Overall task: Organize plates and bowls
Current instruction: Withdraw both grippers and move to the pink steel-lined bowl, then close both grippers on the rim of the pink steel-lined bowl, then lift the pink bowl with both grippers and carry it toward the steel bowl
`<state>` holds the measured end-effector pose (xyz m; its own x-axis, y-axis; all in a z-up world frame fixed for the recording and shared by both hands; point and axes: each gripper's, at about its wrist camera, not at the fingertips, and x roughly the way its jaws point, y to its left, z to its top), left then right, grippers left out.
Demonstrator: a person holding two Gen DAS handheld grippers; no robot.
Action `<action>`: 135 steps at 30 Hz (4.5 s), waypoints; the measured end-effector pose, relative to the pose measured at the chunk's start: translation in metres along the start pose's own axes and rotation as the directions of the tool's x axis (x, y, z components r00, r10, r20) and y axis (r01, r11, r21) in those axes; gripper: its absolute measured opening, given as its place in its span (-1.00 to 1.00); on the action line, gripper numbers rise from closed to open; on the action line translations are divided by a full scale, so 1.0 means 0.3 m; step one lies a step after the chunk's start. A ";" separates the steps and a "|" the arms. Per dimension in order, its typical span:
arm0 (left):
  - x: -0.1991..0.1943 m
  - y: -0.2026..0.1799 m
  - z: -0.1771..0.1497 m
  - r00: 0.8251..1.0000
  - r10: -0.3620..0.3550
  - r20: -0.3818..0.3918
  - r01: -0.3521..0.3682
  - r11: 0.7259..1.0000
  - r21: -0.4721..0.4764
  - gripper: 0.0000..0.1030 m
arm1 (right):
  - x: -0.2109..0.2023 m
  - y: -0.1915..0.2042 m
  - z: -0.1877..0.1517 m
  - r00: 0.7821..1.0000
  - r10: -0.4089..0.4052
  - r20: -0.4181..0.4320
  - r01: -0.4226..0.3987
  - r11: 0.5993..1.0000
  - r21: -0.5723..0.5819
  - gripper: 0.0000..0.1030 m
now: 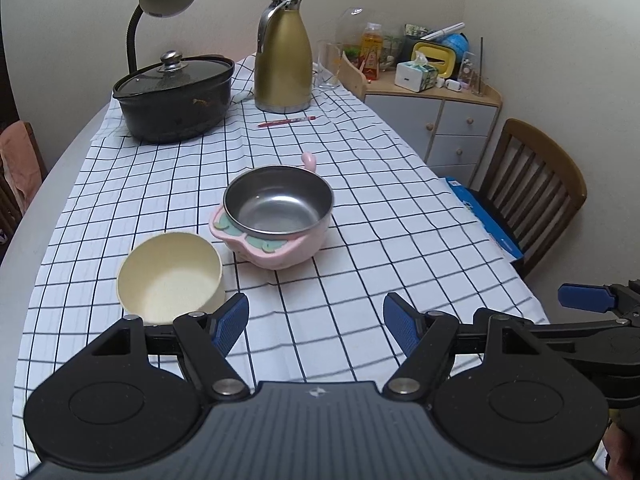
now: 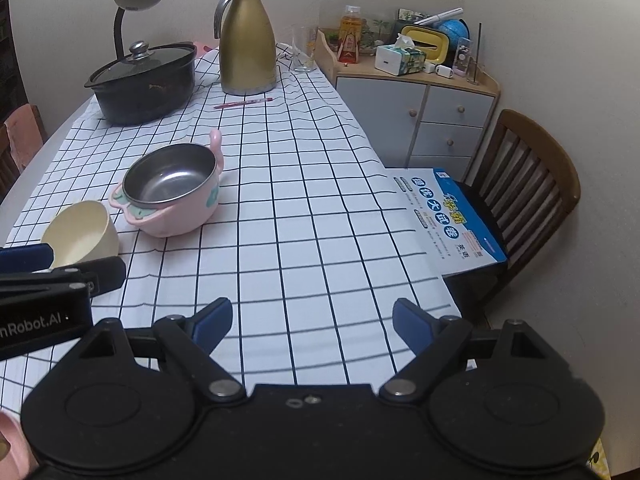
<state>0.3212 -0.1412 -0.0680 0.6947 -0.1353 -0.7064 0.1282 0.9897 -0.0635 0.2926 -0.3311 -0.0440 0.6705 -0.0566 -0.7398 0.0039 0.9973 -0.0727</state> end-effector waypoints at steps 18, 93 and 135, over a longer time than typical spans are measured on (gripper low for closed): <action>0.225 0.111 0.225 0.998 0.062 -0.005 -0.062 0.998 -0.014 0.43 | 0.189 0.061 0.201 0.999 0.047 0.009 -0.047 0.998 -0.035 0.68; 0.386 0.123 0.258 0.968 0.068 -0.242 -0.088 0.993 -0.074 -0.84 | 0.376 0.198 0.285 0.982 0.111 -0.152 -0.117 0.993 -0.027 -0.86; -0.196 -0.233 -0.275 0.950 -0.079 -0.303 0.108 0.991 0.082 -0.86 | -0.217 -0.109 -0.289 0.977 0.093 -0.193 -0.070 0.990 0.126 -0.88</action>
<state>0.2130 -0.1987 -0.0803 0.4357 -0.1925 -0.8793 0.2606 0.9620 -0.0814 0.1845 -0.3640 -0.0514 0.5123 0.0291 -0.8583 0.0509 0.9966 0.0642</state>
